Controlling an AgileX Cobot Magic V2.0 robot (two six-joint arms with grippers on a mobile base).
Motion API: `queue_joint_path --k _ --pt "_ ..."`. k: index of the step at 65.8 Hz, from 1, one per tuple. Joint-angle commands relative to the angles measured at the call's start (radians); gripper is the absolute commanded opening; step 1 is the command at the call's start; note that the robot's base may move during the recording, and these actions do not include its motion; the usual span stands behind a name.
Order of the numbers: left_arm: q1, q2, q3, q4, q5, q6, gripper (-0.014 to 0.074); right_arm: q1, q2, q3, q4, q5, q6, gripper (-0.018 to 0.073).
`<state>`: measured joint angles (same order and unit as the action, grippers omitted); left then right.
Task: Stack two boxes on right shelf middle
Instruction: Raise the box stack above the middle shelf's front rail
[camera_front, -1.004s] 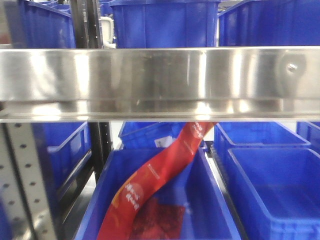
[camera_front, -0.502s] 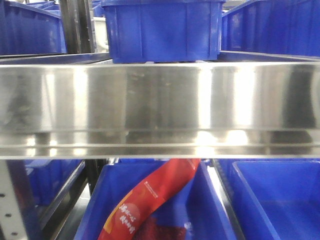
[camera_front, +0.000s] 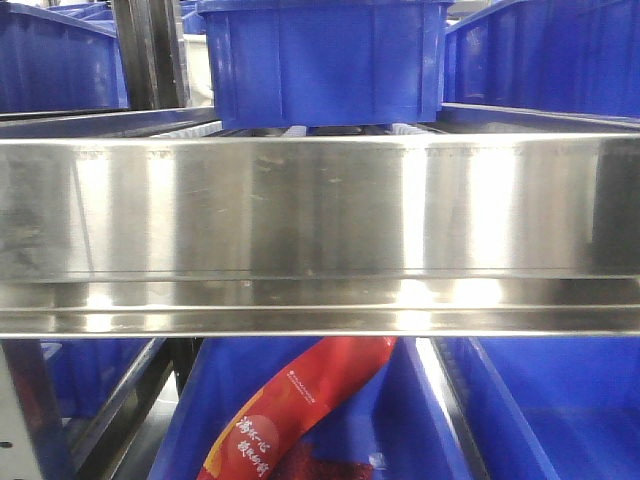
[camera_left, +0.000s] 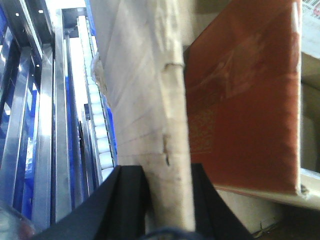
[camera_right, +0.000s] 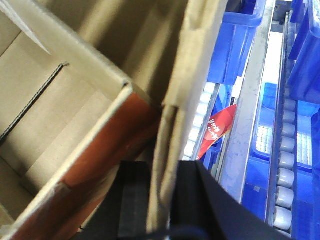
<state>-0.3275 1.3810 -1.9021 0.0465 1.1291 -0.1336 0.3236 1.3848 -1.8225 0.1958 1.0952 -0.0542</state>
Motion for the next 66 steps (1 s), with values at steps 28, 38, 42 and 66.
queue_joint_path --k 28,38,42,66 --pt "-0.007 -0.017 -0.014 -0.032 -0.079 0.003 -0.0111 -0.001 -0.009 -0.012 0.014 -0.029 -0.014 -0.0154" --pt "-0.007 -0.017 -0.014 -0.032 -0.079 0.003 -0.0111 -0.001 -0.009 -0.012 0.014 -0.029 -0.014 -0.0154" --pt "-0.007 -0.017 -0.014 -0.032 -0.079 0.003 -0.0111 -0.001 -0.009 -0.012 0.014 -0.029 -0.014 -0.0154" --pt "-0.007 -0.017 -0.014 -0.032 -0.079 0.003 -0.0111 -0.001 -0.009 -0.012 0.016 -0.029 -0.014 -0.0154"
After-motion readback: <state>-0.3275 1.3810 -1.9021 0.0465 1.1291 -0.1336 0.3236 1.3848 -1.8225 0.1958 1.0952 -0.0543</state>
